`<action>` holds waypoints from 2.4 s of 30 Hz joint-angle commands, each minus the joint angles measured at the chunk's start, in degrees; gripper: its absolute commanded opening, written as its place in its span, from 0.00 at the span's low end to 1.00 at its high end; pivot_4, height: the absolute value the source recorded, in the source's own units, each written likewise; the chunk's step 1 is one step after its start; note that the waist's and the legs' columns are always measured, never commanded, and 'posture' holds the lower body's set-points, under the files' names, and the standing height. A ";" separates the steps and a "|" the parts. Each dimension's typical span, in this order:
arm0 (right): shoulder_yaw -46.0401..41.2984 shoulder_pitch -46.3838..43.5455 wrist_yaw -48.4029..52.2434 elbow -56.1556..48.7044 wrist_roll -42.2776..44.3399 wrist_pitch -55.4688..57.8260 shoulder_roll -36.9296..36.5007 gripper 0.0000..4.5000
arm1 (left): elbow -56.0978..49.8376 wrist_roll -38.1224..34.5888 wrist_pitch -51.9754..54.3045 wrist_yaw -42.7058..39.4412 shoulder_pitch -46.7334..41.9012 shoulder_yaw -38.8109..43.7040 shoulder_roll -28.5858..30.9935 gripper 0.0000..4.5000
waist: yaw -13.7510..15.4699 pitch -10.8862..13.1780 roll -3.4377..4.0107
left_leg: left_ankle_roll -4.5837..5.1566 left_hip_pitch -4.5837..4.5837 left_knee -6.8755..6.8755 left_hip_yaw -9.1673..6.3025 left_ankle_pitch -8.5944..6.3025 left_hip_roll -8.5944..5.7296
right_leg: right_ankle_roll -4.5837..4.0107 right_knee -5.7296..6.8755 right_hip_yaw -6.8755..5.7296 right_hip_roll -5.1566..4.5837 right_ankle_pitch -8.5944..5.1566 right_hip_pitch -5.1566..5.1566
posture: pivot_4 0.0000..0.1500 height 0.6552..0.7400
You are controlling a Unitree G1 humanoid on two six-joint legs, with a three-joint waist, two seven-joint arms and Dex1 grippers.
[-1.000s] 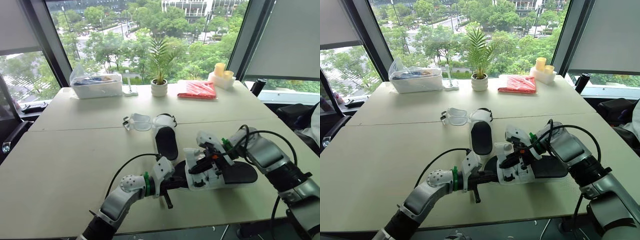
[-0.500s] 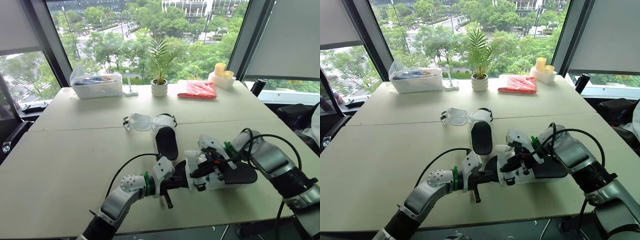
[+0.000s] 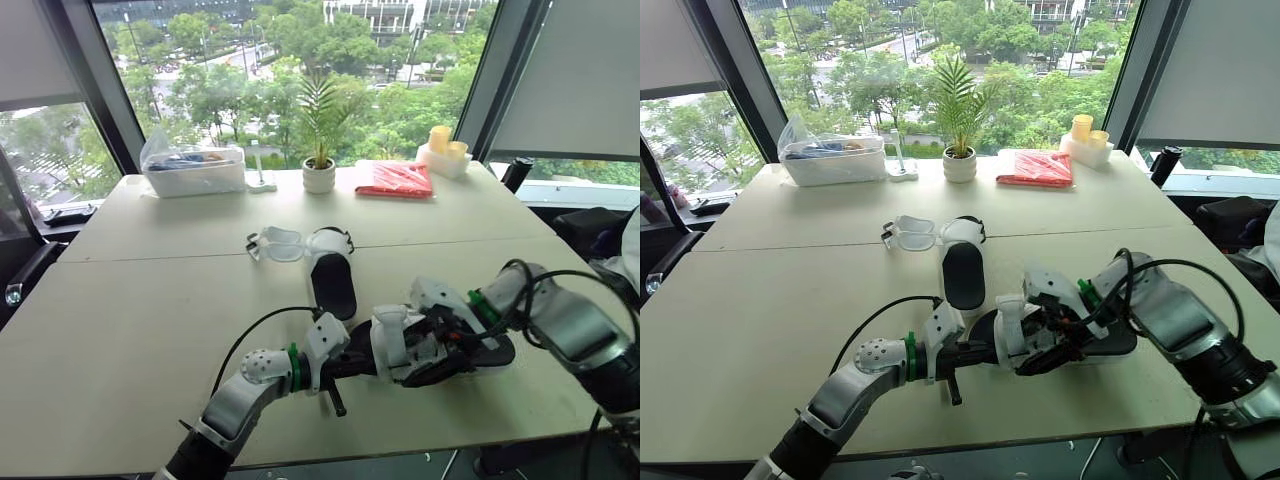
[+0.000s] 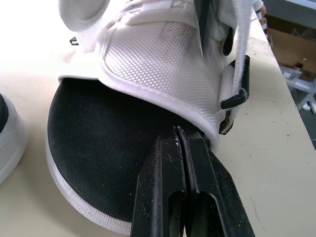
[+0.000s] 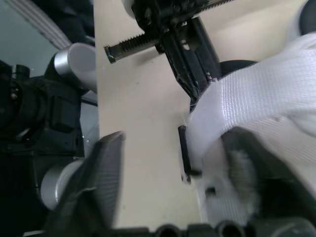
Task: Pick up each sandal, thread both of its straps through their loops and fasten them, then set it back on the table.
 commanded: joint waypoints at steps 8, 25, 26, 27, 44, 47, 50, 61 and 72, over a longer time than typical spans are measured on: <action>-21.69 13.91 -7.96 -13.49 17.81 20.57 -5.79 0.99 | 2.06 0.42 0.13 -0.69 0.42 0.18 0.59 0.00 | -0.01 0.00 0.00 | 0.02 -0.01 0.01 0.00 0.00 0.01 | -0.15 -0.02 0.00 -0.02 -0.09 0.03 | 1.00 1.00; -20.01 30.89 -29.03 -14.37 13.39 8.05 8.71 0.99 | 3.81 0.48 -0.19 -2.56 -1.07 0.12 0.90 0.00 | -0.10 -0.02 0.00 | 0.03 0.02 0.14 0.02 0.01 0.00 | 0.01 0.03 -0.01 0.02 0.00 0.10 | 1.00 1.00; -19.73 30.80 -29.26 -14.37 13.62 7.98 8.85 0.99 | 3.86 0.48 -0.19 -2.59 -1.13 0.12 0.91 0.00 | -0.10 -0.02 0.00 | 0.04 0.02 0.15 0.01 0.01 0.00 | 0.00 0.04 -0.01 0.02 0.00 0.12 | 1.00 1.00; -19.40 30.74 -29.52 -14.33 13.76 7.86 9.02 0.99 | 3.86 0.49 -0.18 -2.61 -1.14 0.11 0.90 0.00 | -0.10 -0.02 0.00 | 0.03 0.03 0.16 0.01 0.01 0.01 | 0.00 0.04 -0.01 0.02 -0.01 0.13 | 1.00 1.00; -14.17 27.04 -29.07 -10.84 17.20 9.17 9.89 0.99 | 4.14 0.84 -0.40 -2.72 -1.41 0.26 0.63 0.00 | -0.09 -0.02 -0.01 | 0.04 0.05 0.17 0.00 0.01 0.01 | -0.01 0.03 -0.02 0.03 -0.01 0.15 | 1.00 1.00; -13.76 25.99 -29.45 -9.57 17.35 9.44 10.29 0.99 | 4.15 0.82 -0.40 -2.75 -1.45 0.31 0.65 0.00 | -0.14 -0.02 -0.01 | 0.04 0.05 0.17 0.00 0.01 0.01 | -0.01 0.03 -0.02 0.03 -0.01 0.16 | 1.00 1.00; -12.96 25.38 -29.47 -8.59 17.23 9.34 10.15 0.99 | 4.11 0.82 -0.40 -2.73 -1.41 0.33 0.64 0.00 | -0.15 -0.02 -0.01 | 0.04 0.06 0.18 0.00 0.01 0.01 | -0.01 0.05 -0.02 0.03 -0.01 0.16 | 1.00 1.00; -10.03 25.00 -28.72 -4.29 16.17 10.05 8.98 0.01 | 4.26 0.88 -0.54 -2.58 -1.05 0.39 0.49 0.00 | -0.10 -0.02 0.00 | 0.04 0.04 0.18 0.00 0.01 0.01 | 0.00 0.04 -0.02 0.03 -0.01 0.14 | 1.00 1.00; -5.85 31.88 -21.92 -9.37 18.41 14.24 -0.48 0.01 | 3.58 1.05 -0.14 -2.36 -0.53 -0.23 0.22 0.00 | 0.10 -0.04 0.03 | 0.06 0.03 0.18 -0.01 0.00 0.01 | -0.01 0.01 -0.04 0.02 -0.02 0.17 | 1.00 1.00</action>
